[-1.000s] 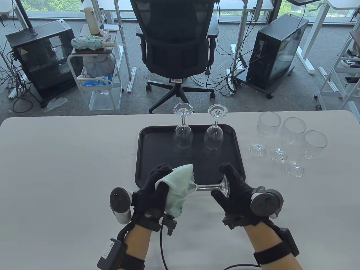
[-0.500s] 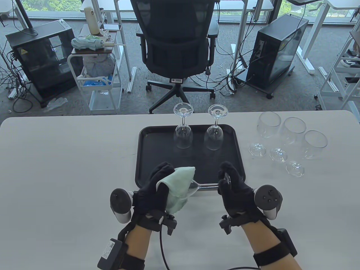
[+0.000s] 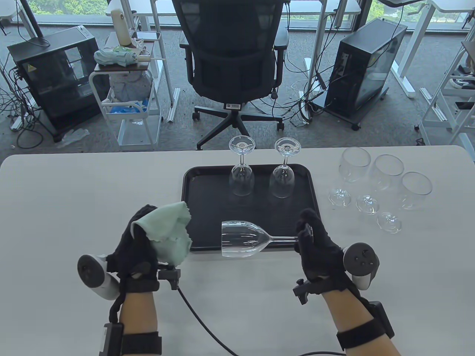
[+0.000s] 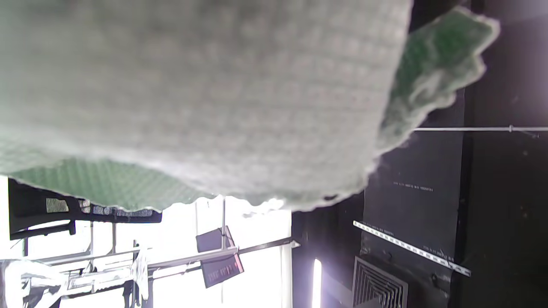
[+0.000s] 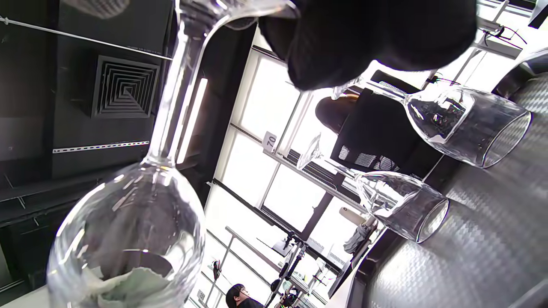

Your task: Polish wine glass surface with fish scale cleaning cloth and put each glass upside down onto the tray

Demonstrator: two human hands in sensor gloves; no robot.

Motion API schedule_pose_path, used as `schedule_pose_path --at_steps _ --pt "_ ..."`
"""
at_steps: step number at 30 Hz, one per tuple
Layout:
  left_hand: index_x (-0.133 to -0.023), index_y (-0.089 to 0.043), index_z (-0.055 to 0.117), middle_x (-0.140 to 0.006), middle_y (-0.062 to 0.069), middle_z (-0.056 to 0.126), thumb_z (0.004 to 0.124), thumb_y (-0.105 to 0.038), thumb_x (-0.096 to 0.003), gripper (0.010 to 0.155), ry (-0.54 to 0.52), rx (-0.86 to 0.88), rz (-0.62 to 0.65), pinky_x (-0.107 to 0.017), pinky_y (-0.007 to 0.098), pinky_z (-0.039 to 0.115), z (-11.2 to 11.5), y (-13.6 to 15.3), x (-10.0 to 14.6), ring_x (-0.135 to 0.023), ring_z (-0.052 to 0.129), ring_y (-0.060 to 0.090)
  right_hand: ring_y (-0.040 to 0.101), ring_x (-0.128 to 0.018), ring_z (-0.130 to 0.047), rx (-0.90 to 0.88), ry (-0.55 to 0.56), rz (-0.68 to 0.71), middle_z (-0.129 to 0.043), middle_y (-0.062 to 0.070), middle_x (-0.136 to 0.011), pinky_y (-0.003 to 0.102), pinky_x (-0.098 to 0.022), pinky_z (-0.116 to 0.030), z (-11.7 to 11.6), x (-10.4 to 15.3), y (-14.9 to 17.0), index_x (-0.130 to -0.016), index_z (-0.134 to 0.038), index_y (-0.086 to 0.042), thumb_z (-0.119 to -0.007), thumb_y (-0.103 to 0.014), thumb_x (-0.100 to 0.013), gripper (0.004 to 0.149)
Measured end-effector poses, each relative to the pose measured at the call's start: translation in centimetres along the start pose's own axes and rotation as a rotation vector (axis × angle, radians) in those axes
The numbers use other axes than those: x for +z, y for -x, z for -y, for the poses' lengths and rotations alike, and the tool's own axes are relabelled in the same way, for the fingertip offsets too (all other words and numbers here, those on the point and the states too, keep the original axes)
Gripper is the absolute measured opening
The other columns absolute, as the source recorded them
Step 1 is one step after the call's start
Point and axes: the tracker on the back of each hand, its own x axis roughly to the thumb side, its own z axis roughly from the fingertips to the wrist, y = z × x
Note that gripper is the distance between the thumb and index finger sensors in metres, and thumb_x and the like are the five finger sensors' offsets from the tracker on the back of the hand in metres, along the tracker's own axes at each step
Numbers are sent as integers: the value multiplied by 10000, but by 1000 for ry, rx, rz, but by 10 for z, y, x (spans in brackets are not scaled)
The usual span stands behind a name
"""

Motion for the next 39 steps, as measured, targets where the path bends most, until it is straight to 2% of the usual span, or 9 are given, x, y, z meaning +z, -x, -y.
schedule_pose_path --at_steps 5,10,14,18,23,27,30,34,39 --pt "-933 -160 801 -1056 69 758 702 -496 -574 501 -29 7 11 -704 617 736 -14 -4 0 -972 767 380 278 -503 -914 13 0 1 -649 196 -958 466 -381 -841 -1 0 0 -1101 -344 -244 -569 -693 -518 770" --pt "-930 -160 803 -1054 68 761 700 -496 -574 501 -11 -6 9 -701 616 738 -9 -2 -1 -968 773 380 269 -521 -898 73 27 16 -624 179 -972 458 -395 -830 -4 -2 -5 -1094 -219 -290 -588 -716 -517 806" --pt "-928 -160 805 -1050 70 765 697 -498 -574 501 13 -19 7 -699 613 744 -1 0 -2 -964 778 380 245 -542 -877 230 48 47 -601 153 -981 437 -410 -820 -21 -24 -25 -1069 -175 -306 -650 -753 -521 852" --pt "-928 -160 804 -1051 68 765 694 -498 -575 501 26 -23 1 -700 611 743 1 2 -2 -966 777 378 238 -565 -859 496 13 141 -577 150 -989 432 -428 -811 -59 -67 -61 -1038 -182 -311 -690 -761 -521 853" --pt "-930 -159 802 -1053 68 761 693 -497 -576 502 21 -7 -6 -702 613 739 2 1 -2 -968 774 379 254 -594 -847 797 -48 203 -547 162 -999 447 -451 -800 -123 -120 -92 -1013 -226 -311 -714 -752 -522 822" --pt "-931 -158 801 -1053 70 762 693 -497 -576 502 15 5 -13 -703 613 737 0 2 -3 -969 772 380 259 -618 -834 995 -74 189 -521 168 -1005 452 -466 -792 -174 -154 -90 -999 -283 -303 -729 -747 -517 793" --pt "-932 -160 800 -1054 69 761 692 -497 -577 501 15 8 -16 -704 613 736 -1 2 -4 -969 771 380 268 -630 -824 1043 -102 144 -506 170 -1010 459 -478 -780 -200 -169 -76 -994 -300 -301 -740 -739 -516 783" --pt "-933 -161 798 -1056 67 759 690 -499 -577 502 15 11 -14 -705 612 737 -3 1 -6 -972 770 378 268 -630 -828 1155 -149 144 -511 168 -1011 455 -476 -783 -228 -175 -60 -987 -327 -295 -744 -738 -516 769" --pt "-935 -160 796 -1058 65 756 688 -499 -580 503 0 37 -19 -706 614 734 -8 2 -7 -973 768 379 282 -664 -838 1132 -139 58 -529 159 -1034 464 -492 -794 -239 -193 -63 -989 -417 -300 -754 -723 -518 717"
